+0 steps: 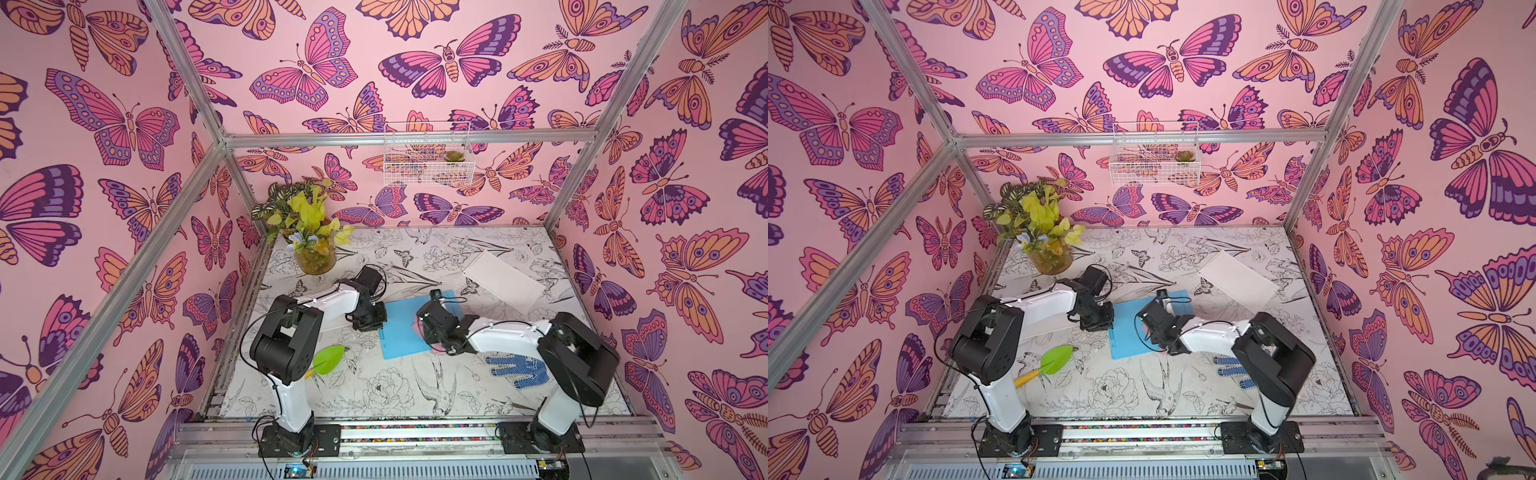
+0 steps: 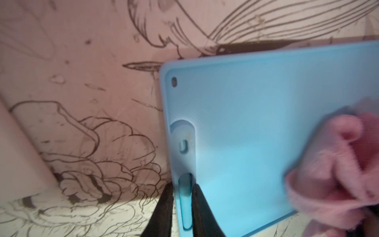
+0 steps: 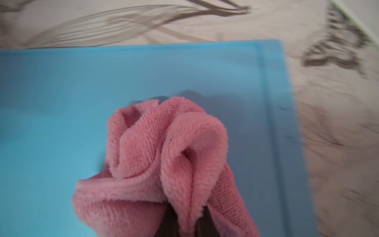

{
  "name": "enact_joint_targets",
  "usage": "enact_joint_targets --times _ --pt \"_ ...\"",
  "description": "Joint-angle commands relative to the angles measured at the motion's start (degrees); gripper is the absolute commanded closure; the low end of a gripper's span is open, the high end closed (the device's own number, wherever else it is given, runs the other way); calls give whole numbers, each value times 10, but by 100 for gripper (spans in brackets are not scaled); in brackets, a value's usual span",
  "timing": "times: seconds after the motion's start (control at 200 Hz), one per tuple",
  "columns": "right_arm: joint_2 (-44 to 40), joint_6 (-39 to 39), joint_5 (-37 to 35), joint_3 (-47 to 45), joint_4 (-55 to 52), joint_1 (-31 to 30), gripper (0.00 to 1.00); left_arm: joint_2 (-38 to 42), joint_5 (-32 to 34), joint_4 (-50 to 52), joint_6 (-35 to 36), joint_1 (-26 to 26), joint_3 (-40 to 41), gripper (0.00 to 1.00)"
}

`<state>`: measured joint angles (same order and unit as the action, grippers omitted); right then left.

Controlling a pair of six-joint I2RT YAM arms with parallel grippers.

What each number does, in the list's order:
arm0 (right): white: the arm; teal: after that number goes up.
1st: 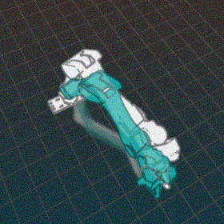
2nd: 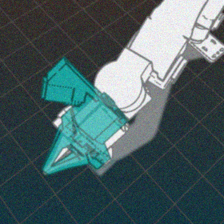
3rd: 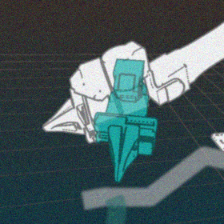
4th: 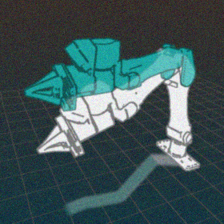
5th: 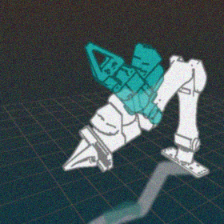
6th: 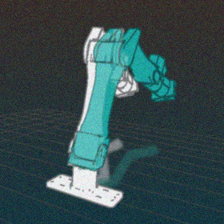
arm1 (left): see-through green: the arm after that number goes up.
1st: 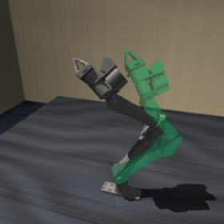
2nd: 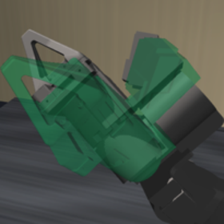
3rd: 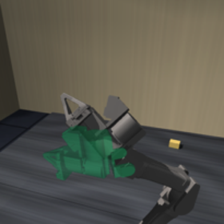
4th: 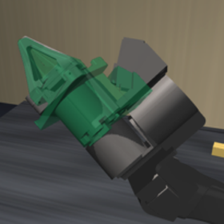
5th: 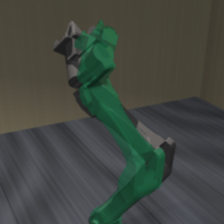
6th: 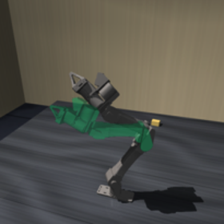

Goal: Wipe the drawing tablet
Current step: Wipe the dirt from the drawing tablet.

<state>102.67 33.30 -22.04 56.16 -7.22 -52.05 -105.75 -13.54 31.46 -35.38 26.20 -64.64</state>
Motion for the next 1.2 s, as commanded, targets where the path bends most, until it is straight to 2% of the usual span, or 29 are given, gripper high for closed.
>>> enact_joint_targets --times 0.0,0.055,0.15,0.245,0.355,0.446,0.516,0.581,0.686,0.811,0.941,1.076,1.137,1.197 --pt "60 -11 26 95 13 -26 100 -36 6 20 13 4 34 80" --pt "60 9 11 93 2 0 100 -35 2 17 15 4 35 80" --pt "31 45 0 41 -4 79 100 -35 -1 10 19 3 41 80" --pt "4 26 -7 9 3 124 100 -39 -4 7 22 1 44 80" --pt "22 -19 41 36 46 98 100 -43 -1 8 22 -2 44 80" --pt "77 -43 83 106 67 43 100 -46 -2 6 22 -3 42 81" --pt "112 -41 95 154 56 23 100 -47 -4 0 24 -3 41 81" --pt "118 -17 70 164 39 32 100 -49 -8 -6 27 -4 41 81" --pt "89 10 70 120 43 93 100 -54 -15 -10 26 -5 40 81" --pt "55 -11 96 82 67 140 100 -62 -22 -8 18 -5 40 81" --pt "79 -26 152 116 78 111 100 -58 -15 0 12 -5 34 81" --pt "123 -26 150 175 63 57 100 -52 2 23 9 -4 25 82" --pt "135 -18 149 189 57 55 100 -55 6 30 7 -4 22 82" --pt "134 -1 118 183 47 67 100 -59 4 31 5 -4 22 82"
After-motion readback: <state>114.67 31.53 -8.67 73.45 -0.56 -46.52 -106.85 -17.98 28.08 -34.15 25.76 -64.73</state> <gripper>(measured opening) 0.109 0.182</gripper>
